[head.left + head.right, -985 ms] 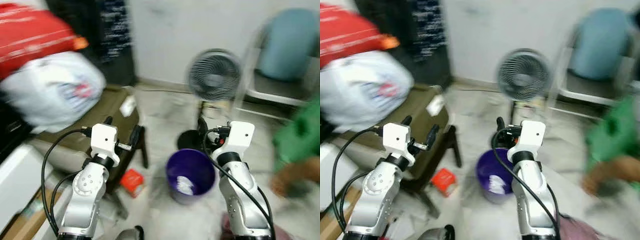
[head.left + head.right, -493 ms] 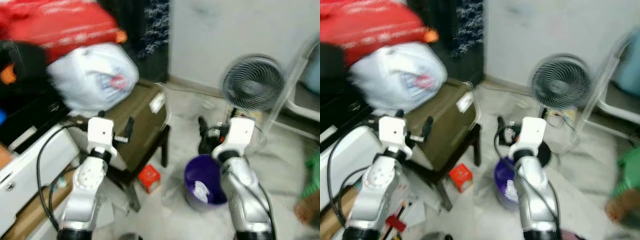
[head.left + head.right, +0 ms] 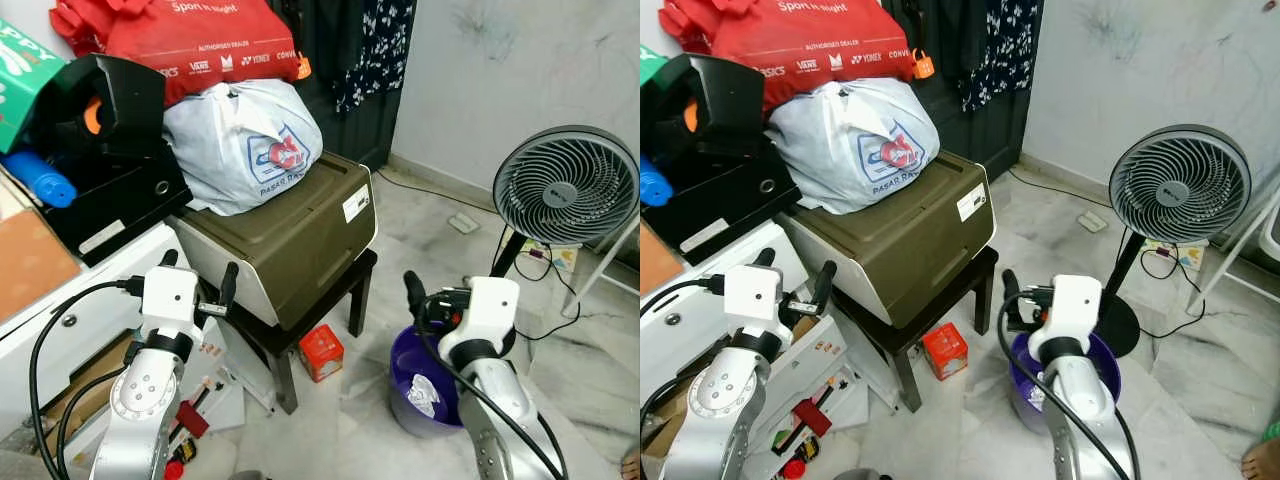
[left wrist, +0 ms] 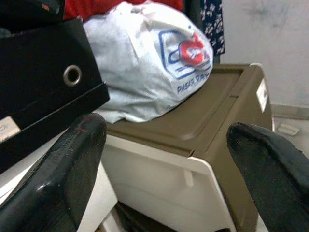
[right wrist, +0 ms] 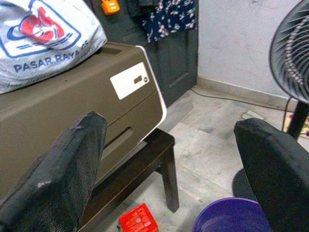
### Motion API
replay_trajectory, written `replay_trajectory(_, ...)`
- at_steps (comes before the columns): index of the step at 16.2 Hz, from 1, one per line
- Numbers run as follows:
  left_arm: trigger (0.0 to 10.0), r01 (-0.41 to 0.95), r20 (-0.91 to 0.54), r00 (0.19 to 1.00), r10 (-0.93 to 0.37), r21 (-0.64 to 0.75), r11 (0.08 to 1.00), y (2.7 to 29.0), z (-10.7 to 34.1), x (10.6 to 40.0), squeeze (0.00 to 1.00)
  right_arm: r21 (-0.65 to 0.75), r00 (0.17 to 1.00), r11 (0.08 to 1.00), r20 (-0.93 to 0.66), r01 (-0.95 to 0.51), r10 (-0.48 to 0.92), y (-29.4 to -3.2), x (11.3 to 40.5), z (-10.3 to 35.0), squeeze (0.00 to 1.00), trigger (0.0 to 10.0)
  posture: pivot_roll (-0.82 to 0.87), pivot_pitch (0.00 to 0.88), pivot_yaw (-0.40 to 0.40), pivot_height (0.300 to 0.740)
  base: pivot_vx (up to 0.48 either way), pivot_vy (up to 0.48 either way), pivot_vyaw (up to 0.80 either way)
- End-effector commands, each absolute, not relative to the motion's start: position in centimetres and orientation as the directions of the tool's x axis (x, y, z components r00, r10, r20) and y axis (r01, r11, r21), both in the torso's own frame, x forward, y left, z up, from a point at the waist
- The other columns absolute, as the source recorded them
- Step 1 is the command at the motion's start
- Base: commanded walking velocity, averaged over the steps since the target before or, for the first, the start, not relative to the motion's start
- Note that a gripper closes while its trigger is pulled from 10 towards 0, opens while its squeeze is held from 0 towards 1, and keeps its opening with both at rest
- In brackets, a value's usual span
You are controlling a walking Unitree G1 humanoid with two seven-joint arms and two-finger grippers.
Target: Clean up the room
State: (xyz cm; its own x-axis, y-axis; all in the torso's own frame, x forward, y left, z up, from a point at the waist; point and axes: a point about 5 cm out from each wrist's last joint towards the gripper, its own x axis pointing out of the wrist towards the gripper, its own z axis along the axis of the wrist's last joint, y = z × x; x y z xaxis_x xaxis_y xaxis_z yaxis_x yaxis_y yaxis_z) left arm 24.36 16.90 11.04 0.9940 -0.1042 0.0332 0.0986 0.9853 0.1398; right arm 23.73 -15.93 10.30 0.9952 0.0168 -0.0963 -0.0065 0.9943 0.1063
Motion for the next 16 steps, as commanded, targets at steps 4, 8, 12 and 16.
replay_trajectory(4,10.0,0.119,0.066,0.989,-0.130,0.143,0.983,15.9,12.1,25.2,0.00,0.107,0.996,0.994,-0.081,-0.018,0.027,-15.8,23.8,10.9,0.00,10.0,-0.04,0.000,0.031,0.740,0.000,0.000,0.00)
replay_trajectory(8,10.0,0.133,0.067,0.987,-0.144,0.139,0.981,15.5,12.1,25.2,0.00,0.096,0.995,0.995,-0.082,-0.040,0.048,-15.6,23.7,10.9,0.00,10.0,-0.04,0.000,0.029,0.740,0.000,0.000,0.73)
replay_trajectory(12,10.0,0.140,0.066,0.986,-0.150,0.137,0.981,15.4,12.2,25.3,0.00,0.098,0.995,0.994,-0.086,-0.043,0.052,-15.6,23.9,10.9,0.00,10.0,-0.04,0.000,0.027,0.740,0.000,0.000,0.80)
replay_trajectory(16,10.0,0.146,0.067,0.985,-0.157,0.136,0.980,15.2,12.2,25.4,0.00,0.096,0.995,0.994,-0.088,-0.045,0.053,-15.6,24.0,10.9,0.00,10.0,-0.04,0.000,0.026,0.740,0.000,0.000,0.80)
